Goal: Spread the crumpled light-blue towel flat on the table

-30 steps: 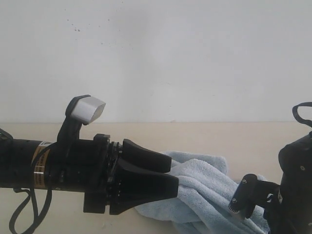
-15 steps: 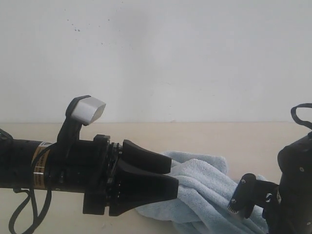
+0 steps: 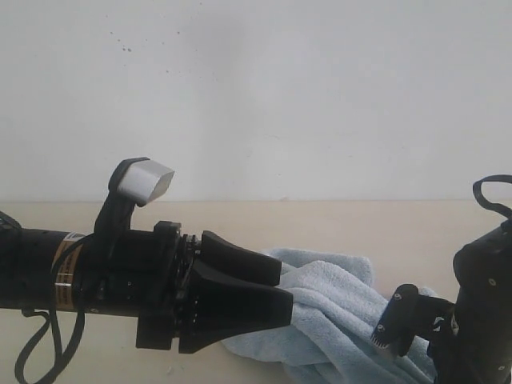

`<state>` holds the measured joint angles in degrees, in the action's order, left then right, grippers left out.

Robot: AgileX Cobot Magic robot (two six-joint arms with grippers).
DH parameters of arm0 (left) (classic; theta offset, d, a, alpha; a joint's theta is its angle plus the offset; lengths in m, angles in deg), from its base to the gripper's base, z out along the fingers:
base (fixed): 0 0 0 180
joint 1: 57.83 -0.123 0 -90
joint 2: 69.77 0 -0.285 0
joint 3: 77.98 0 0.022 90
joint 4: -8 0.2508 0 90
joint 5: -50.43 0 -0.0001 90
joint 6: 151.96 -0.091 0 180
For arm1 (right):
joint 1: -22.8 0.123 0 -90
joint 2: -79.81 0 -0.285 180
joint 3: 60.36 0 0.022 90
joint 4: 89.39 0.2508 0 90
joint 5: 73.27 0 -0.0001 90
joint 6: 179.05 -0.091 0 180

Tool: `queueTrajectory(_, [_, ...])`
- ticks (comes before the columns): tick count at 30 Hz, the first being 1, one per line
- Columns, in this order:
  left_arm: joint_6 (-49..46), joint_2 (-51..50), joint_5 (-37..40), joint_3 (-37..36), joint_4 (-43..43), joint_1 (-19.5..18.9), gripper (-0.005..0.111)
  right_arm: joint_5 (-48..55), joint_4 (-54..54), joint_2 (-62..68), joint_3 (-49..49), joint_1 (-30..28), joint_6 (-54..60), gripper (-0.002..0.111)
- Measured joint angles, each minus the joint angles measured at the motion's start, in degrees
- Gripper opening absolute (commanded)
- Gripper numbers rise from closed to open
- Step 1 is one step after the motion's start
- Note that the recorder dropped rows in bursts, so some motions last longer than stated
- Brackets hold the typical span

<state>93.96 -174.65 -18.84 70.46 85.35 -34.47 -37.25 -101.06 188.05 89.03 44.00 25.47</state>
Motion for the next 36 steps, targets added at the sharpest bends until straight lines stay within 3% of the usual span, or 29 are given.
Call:
queueTrajectory(9, [0.8,0.0,0.0,0.0,0.2,0.0,0.072,0.0,-2.3,0.0,0.0,0.0,-2.3,0.012])
queueTrajectory(14, [0.8,0.0,0.0,0.0,0.2,0.0,0.072,0.6,-6.1,-0.3,0.0,0.0,-6.4,0.000])
queueTrajectory(21, [-3.8,0.0,2.7,0.0,1.3,-0.1,0.072,4.0,-14.3,-8.7,1.9,0.0,-13.7,0.000])
queueTrajectory(27, [-10.6,0.0,4.9,0.0,1.6,-5.7,0.071,6.0,-25.2,-19.1,6.4,0.0,-17.8,0.000])
queueTrajectory(31, [-11.7,0.0,9.8,0.1,1.0,-10.6,0.053,6.4,-34.6,-24.6,10.7,0.0,-24.5,0.000])
queueTrajectory(33, [-12.0,0.0,16.4,0.1,2.2,-12.7,0.050,6.0,-37.4,-27.7,14.8,0.0,-27.7,0.000])
queueTrajectory(34, [-13.3,-0.5,18.5,0.1,2.6,-13.3,0.052,5.7,-37.9,-29.0,17.0,0.0,-28.5,0.000])
queueTrajectory(36, [-17.8,-2.4,16.8,0.1,2.7,-13.4,0.068,5.4,-38.3,-30.0,19.8,0.0,-29.8,0.000])
